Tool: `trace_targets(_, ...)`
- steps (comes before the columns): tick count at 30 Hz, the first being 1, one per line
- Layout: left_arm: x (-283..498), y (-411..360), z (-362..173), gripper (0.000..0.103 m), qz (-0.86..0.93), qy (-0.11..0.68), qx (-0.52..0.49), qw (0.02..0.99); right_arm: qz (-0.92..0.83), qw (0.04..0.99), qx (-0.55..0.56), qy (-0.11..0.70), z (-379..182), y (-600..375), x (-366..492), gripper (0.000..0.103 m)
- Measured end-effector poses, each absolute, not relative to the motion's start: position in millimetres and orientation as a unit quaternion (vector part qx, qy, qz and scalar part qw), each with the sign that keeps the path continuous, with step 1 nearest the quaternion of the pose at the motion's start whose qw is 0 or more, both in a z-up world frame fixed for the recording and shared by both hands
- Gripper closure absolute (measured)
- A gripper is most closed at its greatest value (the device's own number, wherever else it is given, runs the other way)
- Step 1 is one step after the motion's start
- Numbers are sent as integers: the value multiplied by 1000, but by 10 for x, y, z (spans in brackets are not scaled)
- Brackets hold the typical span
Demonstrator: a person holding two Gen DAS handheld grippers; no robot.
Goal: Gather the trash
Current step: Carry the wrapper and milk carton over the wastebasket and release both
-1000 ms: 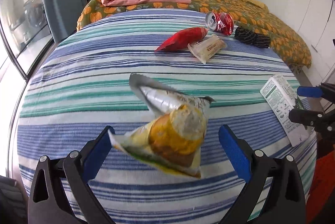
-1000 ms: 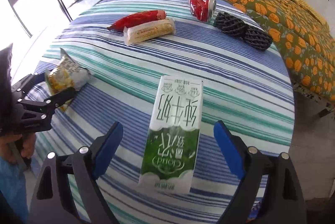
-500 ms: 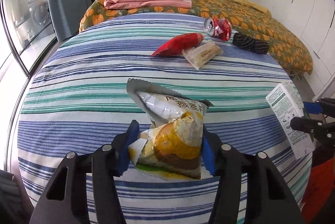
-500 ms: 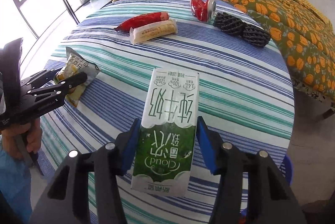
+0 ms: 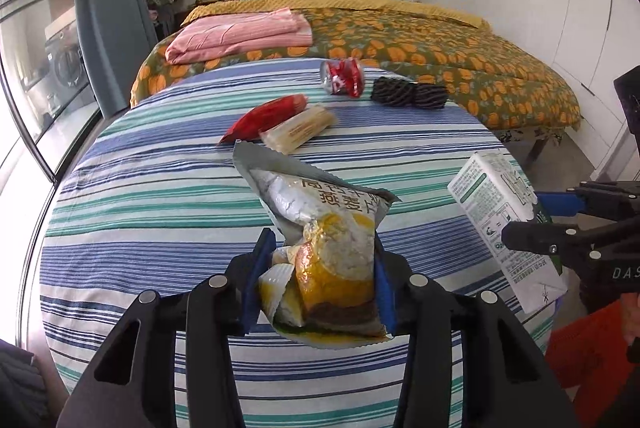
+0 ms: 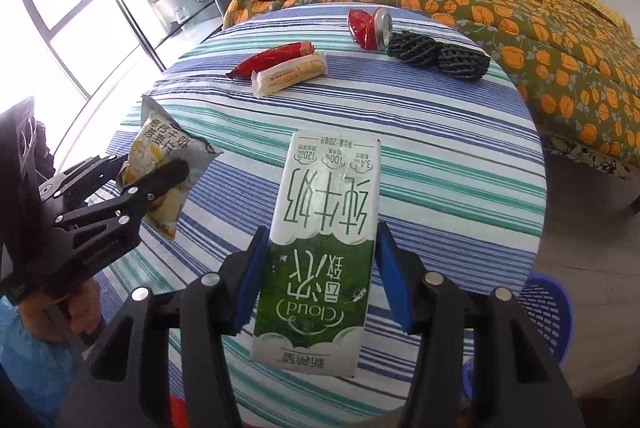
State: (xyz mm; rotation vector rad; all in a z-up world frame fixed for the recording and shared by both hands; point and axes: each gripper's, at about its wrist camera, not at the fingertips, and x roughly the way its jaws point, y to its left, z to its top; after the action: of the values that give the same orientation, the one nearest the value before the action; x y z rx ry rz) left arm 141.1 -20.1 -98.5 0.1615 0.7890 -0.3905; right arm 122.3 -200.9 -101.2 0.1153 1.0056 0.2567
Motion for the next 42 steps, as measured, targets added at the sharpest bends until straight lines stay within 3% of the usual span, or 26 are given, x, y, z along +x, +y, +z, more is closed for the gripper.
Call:
trace_targets(17, 1074, -964, -719, 61, -208, 331, 134, 911, 116, 882, 64, 452, -891, -2558, 813, 51)
trace_targets(29, 916, -1424, -779, 62, -266, 355, 114, 889, 88, 889, 92, 441, -934, -3135, 519, 51)
trace_targets(42, 281, -2694, -1314, 61, -406, 430, 102, 799, -43, 870, 128, 474, -1731, -4729, 125, 51)
